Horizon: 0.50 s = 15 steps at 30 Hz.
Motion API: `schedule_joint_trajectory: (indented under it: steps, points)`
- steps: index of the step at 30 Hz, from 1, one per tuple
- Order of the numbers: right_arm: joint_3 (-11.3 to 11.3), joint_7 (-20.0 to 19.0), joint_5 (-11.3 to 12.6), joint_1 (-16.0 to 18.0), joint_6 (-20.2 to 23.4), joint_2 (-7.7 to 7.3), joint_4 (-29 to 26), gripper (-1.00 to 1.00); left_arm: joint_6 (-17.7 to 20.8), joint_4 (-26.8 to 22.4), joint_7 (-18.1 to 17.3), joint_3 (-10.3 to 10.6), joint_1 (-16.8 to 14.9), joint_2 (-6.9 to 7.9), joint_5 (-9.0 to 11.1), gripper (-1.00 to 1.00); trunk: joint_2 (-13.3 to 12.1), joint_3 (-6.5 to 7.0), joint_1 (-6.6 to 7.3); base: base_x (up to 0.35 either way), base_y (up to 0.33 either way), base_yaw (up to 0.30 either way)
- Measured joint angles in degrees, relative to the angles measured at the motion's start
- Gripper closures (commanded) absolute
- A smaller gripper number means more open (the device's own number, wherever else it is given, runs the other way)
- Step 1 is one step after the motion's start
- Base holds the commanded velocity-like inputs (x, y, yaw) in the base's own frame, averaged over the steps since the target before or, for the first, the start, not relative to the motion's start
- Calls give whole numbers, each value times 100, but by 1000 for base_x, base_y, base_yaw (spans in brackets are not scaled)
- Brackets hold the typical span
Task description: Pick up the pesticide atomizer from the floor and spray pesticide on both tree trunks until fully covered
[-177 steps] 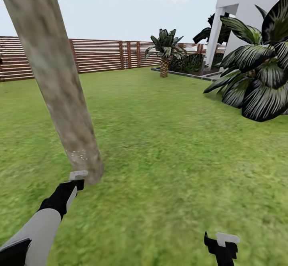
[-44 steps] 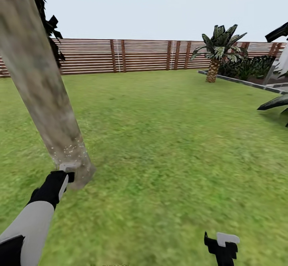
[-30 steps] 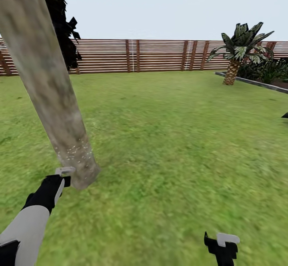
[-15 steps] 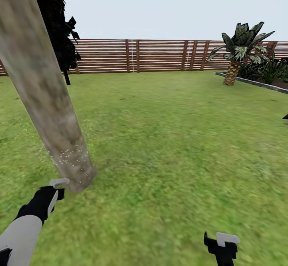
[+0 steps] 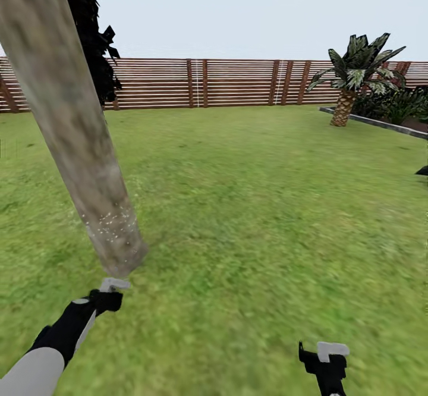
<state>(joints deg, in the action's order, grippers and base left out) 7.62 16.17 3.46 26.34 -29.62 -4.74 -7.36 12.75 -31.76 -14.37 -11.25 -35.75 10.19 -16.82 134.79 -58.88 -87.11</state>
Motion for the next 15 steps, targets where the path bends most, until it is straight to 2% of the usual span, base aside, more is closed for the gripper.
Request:
schedule_joint_trajectory:
  steps: [2,3,6,7,9,12,15]
  points:
    - [466,-212,-256,1,15,-24,-416,-100,-293,0,-648,273,7,49,-383,100,0,0,0,-335,1,0]
    - [652,-470,-434,1,54,-31,-698,-100,-434,0,-1013,359,5,56,-598,100,0,0,0,-335,1,0]
    - [855,-1335,-902,14,443,-50,-1111,-100,-850,-6,-1875,538,-1,56,-1091,100,0,0,0,-318,0,0]
    - [907,-2219,-1352,168,912,-57,-1239,-100,-1067,-9,-2607,770,-9,48,-1466,100,0,0,0,-249,0,0]
    - [906,-3280,-1748,437,1134,-59,-1439,-100,-1132,-29,-3295,1003,-59,10,-1856,100,0,1,2,-143,0,0]
    - [899,-4320,-2108,572,1210,-60,-1711,-100,-1132,-68,-3878,1251,-92,-24,-2180,100,0,0,3,-47,0,0]
    - [890,-5713,-2391,629,1252,-59,-2118,-100,-1117,-110,-4765,1430,-112,-45,-2382,100,0,0,3,-5,0,0]
